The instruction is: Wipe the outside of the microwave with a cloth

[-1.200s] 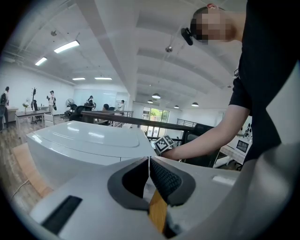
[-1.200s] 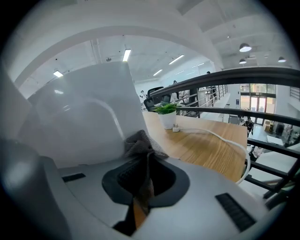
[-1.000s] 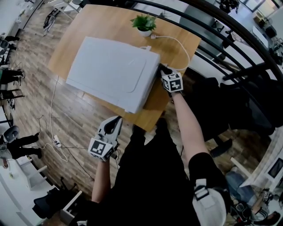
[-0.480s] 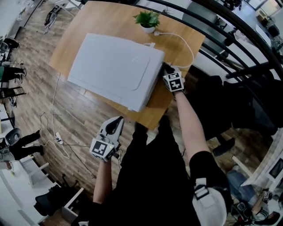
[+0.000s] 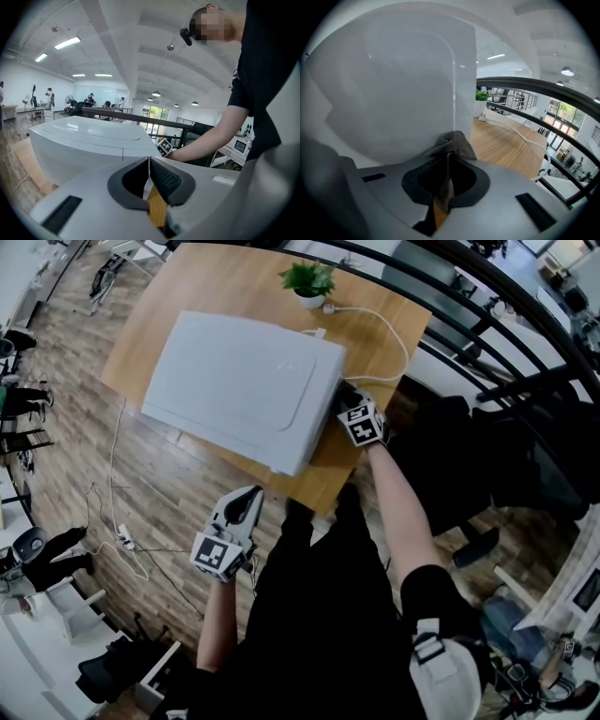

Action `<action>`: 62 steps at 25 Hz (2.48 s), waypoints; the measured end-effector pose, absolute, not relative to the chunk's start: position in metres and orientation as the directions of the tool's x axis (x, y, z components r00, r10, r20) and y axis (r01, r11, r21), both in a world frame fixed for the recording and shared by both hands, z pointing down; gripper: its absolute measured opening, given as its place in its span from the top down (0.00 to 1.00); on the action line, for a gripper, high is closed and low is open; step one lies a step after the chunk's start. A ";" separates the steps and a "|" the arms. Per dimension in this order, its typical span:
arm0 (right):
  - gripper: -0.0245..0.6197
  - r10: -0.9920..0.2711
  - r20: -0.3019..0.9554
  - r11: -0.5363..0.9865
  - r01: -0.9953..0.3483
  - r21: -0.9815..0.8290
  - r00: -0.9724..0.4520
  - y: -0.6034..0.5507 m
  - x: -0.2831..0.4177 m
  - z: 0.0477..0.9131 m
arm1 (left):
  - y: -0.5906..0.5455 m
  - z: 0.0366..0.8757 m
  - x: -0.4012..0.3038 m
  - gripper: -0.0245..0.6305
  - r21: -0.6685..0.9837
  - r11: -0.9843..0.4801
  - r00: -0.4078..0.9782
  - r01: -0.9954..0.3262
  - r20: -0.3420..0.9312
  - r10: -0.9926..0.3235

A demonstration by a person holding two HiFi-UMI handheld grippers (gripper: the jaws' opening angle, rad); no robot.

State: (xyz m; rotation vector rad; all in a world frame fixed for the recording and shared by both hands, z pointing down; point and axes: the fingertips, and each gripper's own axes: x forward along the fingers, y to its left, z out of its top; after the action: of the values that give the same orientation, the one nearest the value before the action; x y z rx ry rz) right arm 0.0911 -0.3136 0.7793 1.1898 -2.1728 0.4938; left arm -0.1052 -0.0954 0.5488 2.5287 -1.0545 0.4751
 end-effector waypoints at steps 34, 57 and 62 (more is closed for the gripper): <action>0.95 -0.537 0.701 0.593 -0.801 -0.083 -0.470 -0.202 0.026 0.805 | -0.091 0.544 -0.107 0.95 0.201 -0.761 0.758 -0.616 0.412 -0.505; 0.95 -0.585 0.699 0.511 -0.856 -0.075 -0.411 -0.151 0.002 0.801 | -0.065 0.542 -0.132 0.95 0.196 -0.832 0.818 -0.519 0.398 -0.417; 0.95 -0.596 0.699 0.495 -0.866 -0.067 -0.395 -0.142 -0.004 0.801 | -0.059 0.540 -0.141 0.95 0.193 -0.844 0.828 -0.501 0.392 -0.402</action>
State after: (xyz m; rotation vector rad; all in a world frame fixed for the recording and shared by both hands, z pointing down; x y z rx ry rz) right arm -0.0043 -0.1418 0.8009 1.1960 -2.1292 0.5720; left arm -0.1411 -0.0590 0.5399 2.7213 -0.6882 0.4914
